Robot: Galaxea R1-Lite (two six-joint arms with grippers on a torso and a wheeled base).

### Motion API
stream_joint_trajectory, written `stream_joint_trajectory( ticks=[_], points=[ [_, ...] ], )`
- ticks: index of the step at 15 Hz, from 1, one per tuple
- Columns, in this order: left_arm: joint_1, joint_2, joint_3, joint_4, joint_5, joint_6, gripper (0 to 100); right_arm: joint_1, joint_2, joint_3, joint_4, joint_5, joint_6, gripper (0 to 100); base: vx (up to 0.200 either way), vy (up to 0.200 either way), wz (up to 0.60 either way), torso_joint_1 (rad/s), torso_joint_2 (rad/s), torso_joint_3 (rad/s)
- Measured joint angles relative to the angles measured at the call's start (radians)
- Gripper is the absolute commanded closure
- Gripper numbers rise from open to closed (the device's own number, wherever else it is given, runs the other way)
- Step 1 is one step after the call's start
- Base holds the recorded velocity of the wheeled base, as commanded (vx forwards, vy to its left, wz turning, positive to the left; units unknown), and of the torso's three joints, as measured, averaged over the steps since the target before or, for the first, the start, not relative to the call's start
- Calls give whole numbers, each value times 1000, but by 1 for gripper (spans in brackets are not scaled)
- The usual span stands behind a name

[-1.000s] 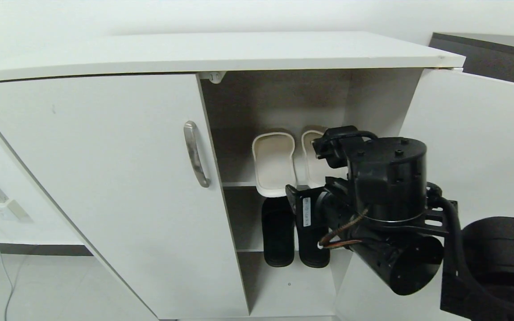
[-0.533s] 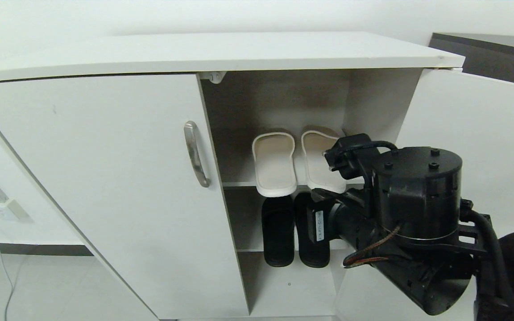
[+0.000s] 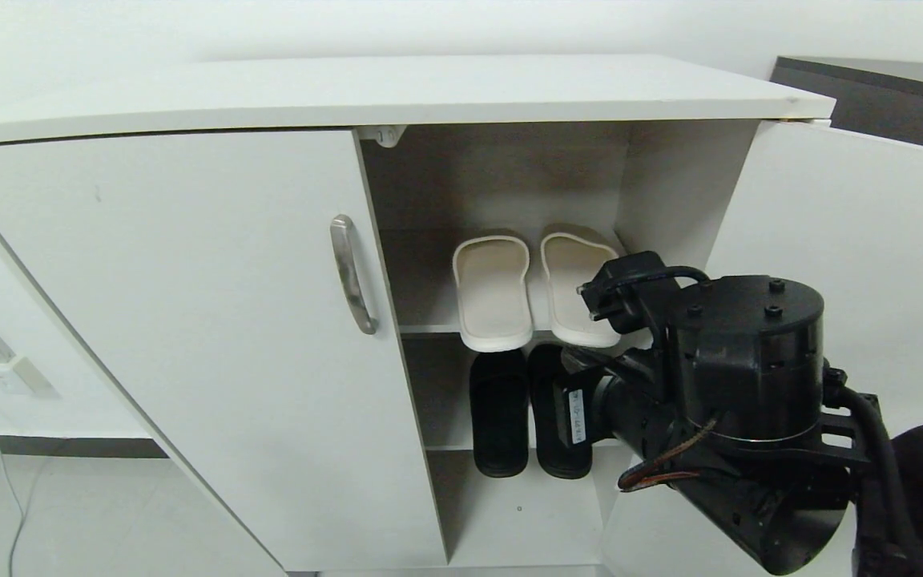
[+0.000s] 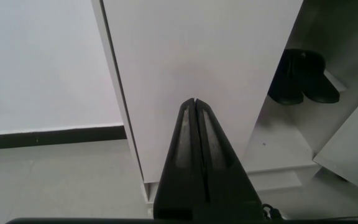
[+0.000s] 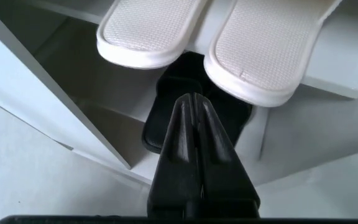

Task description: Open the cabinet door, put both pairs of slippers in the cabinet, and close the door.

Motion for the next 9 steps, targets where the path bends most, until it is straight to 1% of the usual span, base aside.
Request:
stream_joint_trajectory(
  ticks=[6, 9],
  points=[
    [1, 0, -1, 0, -1, 0, 100, 0, 2, 12, 1, 3, 0, 100, -200, 0, 0, -2, 2, 5],
    [0, 0, -1, 0, -1, 0, 100, 0, 10, 21, -1, 21, 1, 100, -200, 0, 0, -1, 1, 1]
  ],
)
